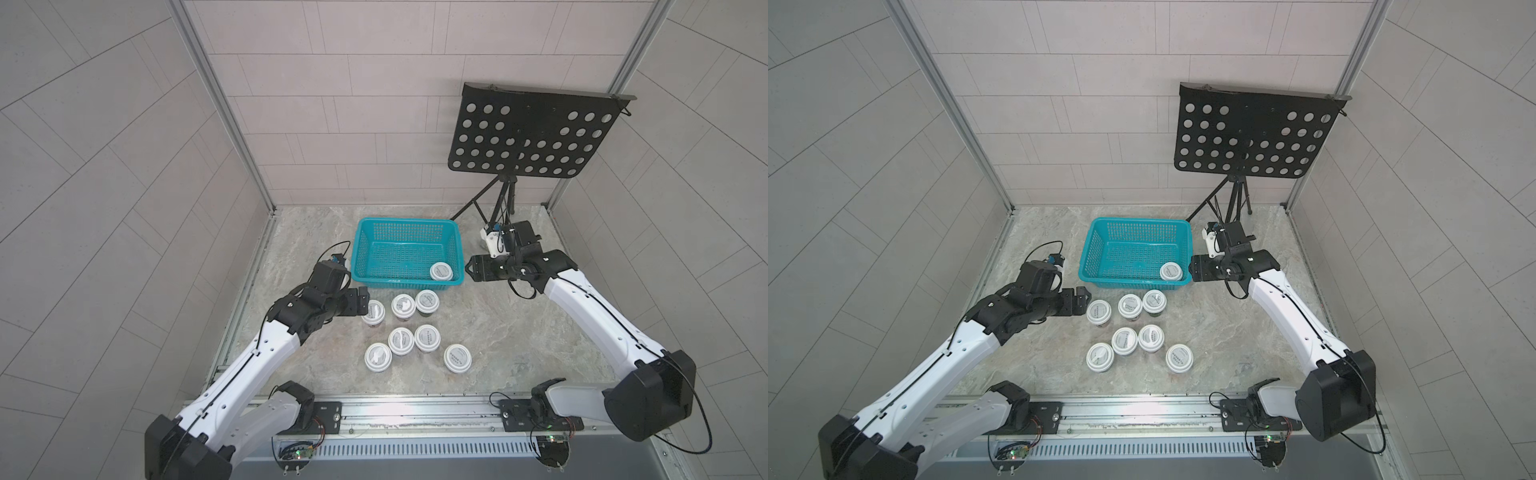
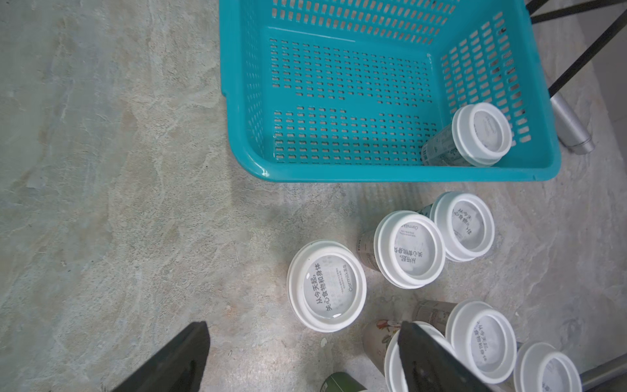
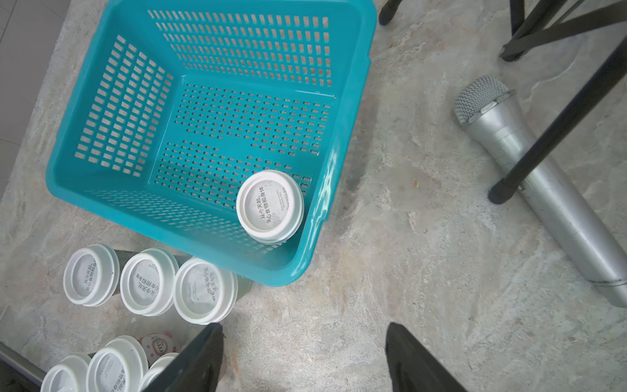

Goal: Put the yogurt in the basket
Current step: Pick up the yogurt from the center of the board.

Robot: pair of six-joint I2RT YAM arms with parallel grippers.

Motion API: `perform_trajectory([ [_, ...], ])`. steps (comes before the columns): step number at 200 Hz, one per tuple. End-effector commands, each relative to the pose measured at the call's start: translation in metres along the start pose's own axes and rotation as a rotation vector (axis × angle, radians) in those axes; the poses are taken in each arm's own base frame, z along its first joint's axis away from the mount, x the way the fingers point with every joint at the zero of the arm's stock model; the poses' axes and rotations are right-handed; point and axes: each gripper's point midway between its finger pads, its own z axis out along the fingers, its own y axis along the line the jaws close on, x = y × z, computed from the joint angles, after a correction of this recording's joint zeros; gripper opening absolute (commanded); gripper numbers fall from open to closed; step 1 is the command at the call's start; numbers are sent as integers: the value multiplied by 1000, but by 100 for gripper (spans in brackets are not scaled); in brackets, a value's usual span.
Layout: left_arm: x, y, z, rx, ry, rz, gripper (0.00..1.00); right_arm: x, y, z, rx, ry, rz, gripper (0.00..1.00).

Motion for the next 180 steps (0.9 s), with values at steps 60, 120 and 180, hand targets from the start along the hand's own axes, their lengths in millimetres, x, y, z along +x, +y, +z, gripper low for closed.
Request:
perform_trajectory([
  [60,18,-12,43,-97,116,110,87,6,-2,-10,-34,-29,31,80],
  [120,20,-26,52,-90,124,186,88,10,-2,-4,-46,-14,43,81],
  [180,21,-29,64,-130,148,241,89,13,-2,0,-49,-2,48,81],
])
